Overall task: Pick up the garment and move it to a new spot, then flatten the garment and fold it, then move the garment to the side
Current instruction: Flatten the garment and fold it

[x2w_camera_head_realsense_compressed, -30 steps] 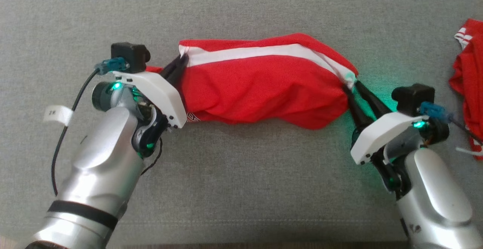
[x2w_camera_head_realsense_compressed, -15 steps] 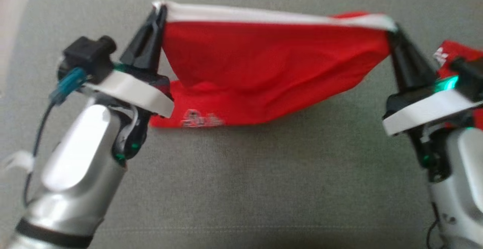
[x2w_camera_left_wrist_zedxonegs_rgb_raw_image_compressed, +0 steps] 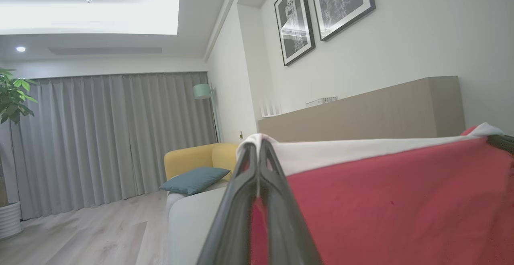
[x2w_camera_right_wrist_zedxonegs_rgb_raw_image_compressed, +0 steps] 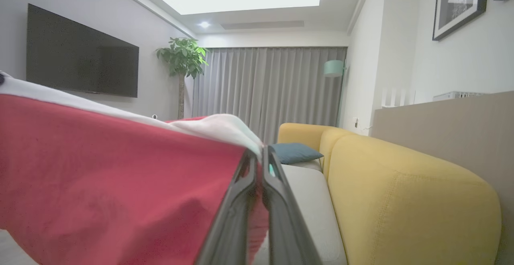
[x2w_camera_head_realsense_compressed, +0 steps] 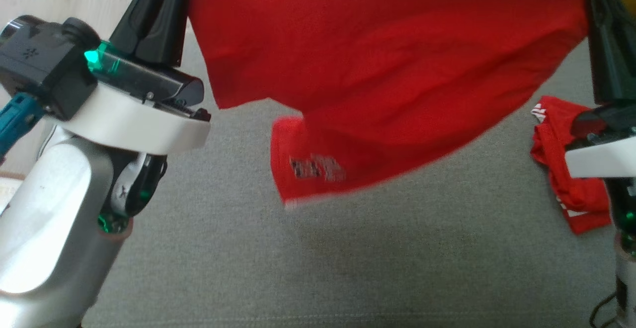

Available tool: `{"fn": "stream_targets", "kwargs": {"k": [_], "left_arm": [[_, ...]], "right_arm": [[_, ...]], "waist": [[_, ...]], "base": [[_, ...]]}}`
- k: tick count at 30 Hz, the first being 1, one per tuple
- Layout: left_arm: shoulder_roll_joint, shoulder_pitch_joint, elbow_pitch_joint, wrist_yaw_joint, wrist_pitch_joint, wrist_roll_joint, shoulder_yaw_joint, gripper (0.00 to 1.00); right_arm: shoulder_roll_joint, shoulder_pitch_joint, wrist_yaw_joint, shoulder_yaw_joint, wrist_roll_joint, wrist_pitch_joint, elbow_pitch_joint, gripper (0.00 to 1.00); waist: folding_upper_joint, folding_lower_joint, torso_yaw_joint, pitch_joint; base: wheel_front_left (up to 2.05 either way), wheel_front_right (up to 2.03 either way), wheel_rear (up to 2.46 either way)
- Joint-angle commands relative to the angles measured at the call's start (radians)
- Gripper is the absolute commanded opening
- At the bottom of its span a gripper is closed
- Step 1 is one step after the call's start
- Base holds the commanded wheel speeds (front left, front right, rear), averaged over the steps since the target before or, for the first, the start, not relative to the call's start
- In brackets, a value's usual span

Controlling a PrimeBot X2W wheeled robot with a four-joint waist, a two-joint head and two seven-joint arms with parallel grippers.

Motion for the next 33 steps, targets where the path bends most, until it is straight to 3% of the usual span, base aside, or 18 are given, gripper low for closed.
{"fn": "stream_targets", "kwargs": {"k": [1,7,13,18,25,28,33], "left_arm": [[0.043,-0.061,-0.032,0.007,0.013,0.001,0.051,0.00],[0.035,-0.086,-0.001,-0.011,0.041,-0.028,0.043,0.00],[-0.013,-0.160,0.153,-0.049,0.006,-0.069,0.044,0.00],[-0.083,-0.311,0.418,-0.103,-0.086,-0.080,0.049,0.00],[-0.160,-0.538,0.758,-0.154,-0.203,0.001,0.069,0.00],[-0.201,-0.552,0.826,-0.171,-0.205,0.035,0.103,0.00],[-0.269,-0.447,0.909,-0.199,-0.205,0.063,0.191,0.00]], "right_arm": [[0.003,-0.012,0.007,0.004,0.012,0.016,-0.041,0.00],[0.015,-0.032,0.007,-0.001,0.043,0.047,-0.036,0.00],[0.019,-0.123,0.007,0.027,0.090,0.017,0.080,0.00],[0.039,-0.324,0.007,0.076,0.139,-0.090,0.325,0.00],[0.104,-0.626,0.007,0.179,0.188,-0.368,0.719,0.00],[0.125,-0.693,0.007,0.254,0.202,-0.476,0.886,0.00],[0.153,-0.699,0.007,0.403,0.239,-0.532,1.116,0.00]], "waist": [[-0.0001,0.0001,-0.008,-0.013],[-0.0001,0.0001,-0.012,0.000],[-0.0001,0.0001,-0.016,0.055],[-0.0001,0.0001,-0.034,0.116],[-0.0001,0.0001,-0.059,0.173],[-0.0001,0.0001,-0.064,0.204],[-0.0001,0.0001,-0.057,0.254]], "base": [[0.00,0.00,0.00],[0.00,0.00,0.00],[0.00,0.00,0.00],[0.00,0.00,0.00],[0.00,0.00,0.00],[0.00,0.00,0.00],[0.00,0.00,0.00]]}}
